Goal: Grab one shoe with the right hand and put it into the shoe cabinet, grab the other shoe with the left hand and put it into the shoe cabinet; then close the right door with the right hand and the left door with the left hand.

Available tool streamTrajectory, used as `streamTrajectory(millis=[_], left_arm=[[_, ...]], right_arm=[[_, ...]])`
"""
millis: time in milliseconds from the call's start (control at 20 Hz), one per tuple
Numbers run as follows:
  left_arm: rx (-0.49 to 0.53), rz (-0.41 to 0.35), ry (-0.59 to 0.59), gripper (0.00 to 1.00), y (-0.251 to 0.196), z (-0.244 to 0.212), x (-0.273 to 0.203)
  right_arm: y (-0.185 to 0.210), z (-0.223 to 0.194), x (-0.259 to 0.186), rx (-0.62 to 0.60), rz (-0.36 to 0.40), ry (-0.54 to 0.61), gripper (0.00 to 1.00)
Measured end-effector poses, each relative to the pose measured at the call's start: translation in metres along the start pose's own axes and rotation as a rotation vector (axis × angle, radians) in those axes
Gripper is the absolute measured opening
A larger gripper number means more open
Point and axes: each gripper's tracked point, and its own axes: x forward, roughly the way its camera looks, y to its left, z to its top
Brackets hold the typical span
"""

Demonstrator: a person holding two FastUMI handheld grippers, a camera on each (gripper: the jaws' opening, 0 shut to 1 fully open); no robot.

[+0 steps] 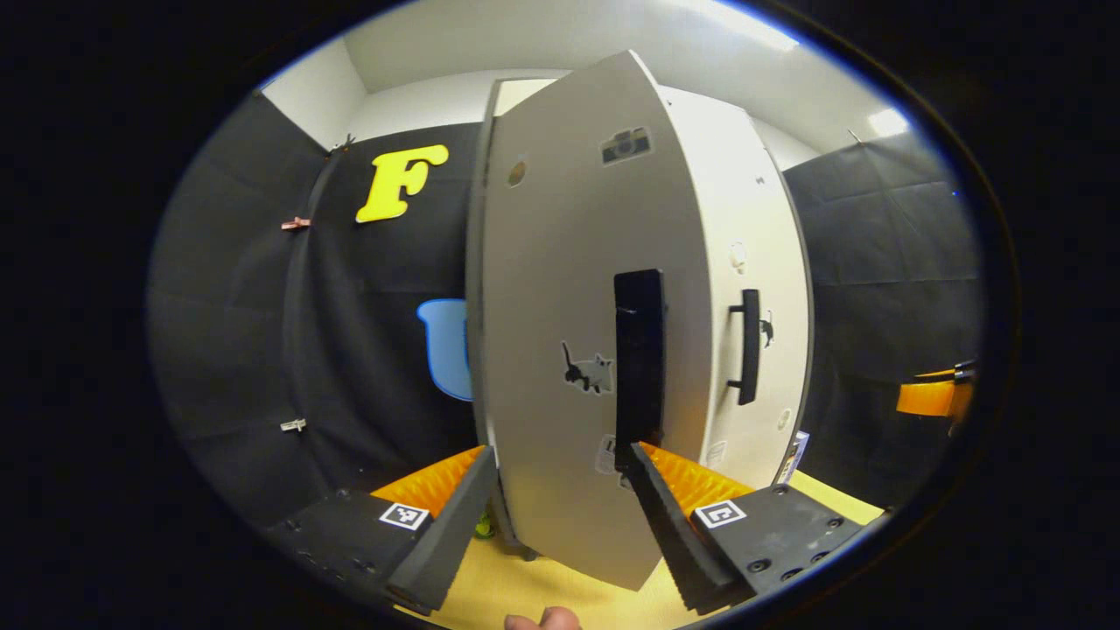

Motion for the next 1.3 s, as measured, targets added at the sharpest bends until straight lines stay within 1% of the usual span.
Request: streamTrajectory(millis=[50,100,200,250,300,350,400,450,500,650,700,750,850,900,950,1000,1050,1100,1150,1300], left_arm=[[0.019,-0.002,-0.002,0.94,-0.009,0.001,-0.001],[0.031,-0.002,0.0,1.0,-0.015,0.001,-0.002],[0.039,-0.008,0.001,1.0,-0.026,-0.001,-0.002],[0.037,-0.014,0.006,0.97,-0.032,-0.003,-0.002],[0.034,-0.017,0.011,1.0,-0.036,-0.004,-0.003],[0.032,-0.018,0.015,0.97,-0.039,-0.003,-0.005],[0.03,-0.016,0.013,1.0,-0.041,-0.002,-0.006],[0.026,-0.014,0.014,1.0,-0.043,0.0,-0.007],[0.022,-0.009,0.014,1.0,-0.044,0.001,-0.009],[0.012,-0.01,0.005,1.0,-0.051,0.007,-0.012],[0.013,-0.008,0.003,0.97,-0.053,0.008,-0.014],[0.013,-0.006,0.001,1.0,-0.054,0.009,-0.015],[0.013,-0.004,0.002,1.0,-0.055,0.009,-0.015],[0.014,-0.002,0.004,0.97,-0.055,0.008,-0.015],[0.015,-0.004,0.006,1.0,-0.055,0.008,-0.015],[0.017,-0.004,0.008,0.97,-0.056,0.008,-0.015],[0.018,-0.004,0.009,1.0,-0.056,0.007,-0.016],[0.019,-0.005,0.008,1.0,-0.057,0.007,-0.016],[0.021,-0.005,0.009,0.97,-0.058,0.007,-0.016],[0.024,-0.009,0.008,0.97,-0.059,0.008,-0.017]], right_arm=[[-0.004,0.001,0.0,0.006,-0.002,0.0,0.98],[-0.008,0.001,-0.001,0.011,-0.005,0.0,0.98],[-0.018,0.003,0.0,0.016,-0.013,-0.001,0.98],[-0.021,0.004,-0.001,0.018,-0.016,-0.003,1.0],[-0.023,0.005,0.0,0.022,-0.017,-0.003,0.98],[-0.026,0.007,0.001,0.024,-0.017,-0.005,0.98],[-0.029,0.007,0.003,0.024,-0.017,-0.006,0.98],[-0.031,0.006,0.004,0.023,-0.016,-0.006,0.98],[-0.032,0.007,0.004,0.021,-0.014,-0.007,1.0],[-0.034,0.009,0.006,0.016,-0.011,-0.01,1.0],[-0.034,0.009,0.007,0.015,-0.009,-0.01,1.0],[-0.034,0.009,0.007,0.014,-0.006,-0.011,0.98],[-0.032,0.01,0.007,0.012,0.0,-0.014,0.98],[-0.032,0.011,0.008,0.009,0.001,-0.015,0.98],[-0.032,0.011,0.009,0.007,0.003,-0.017,0.98],[-0.031,0.011,0.008,0.006,0.004,-0.017,1.0],[-0.03,0.011,0.008,0.006,0.006,-0.017,0.98],[-0.03,0.011,0.008,0.006,0.007,-0.017,0.98],[-0.029,0.011,0.008,0.005,0.009,-0.016,0.98],[-0.028,0.011,0.009,0.008,0.011,-0.015,0.98]])
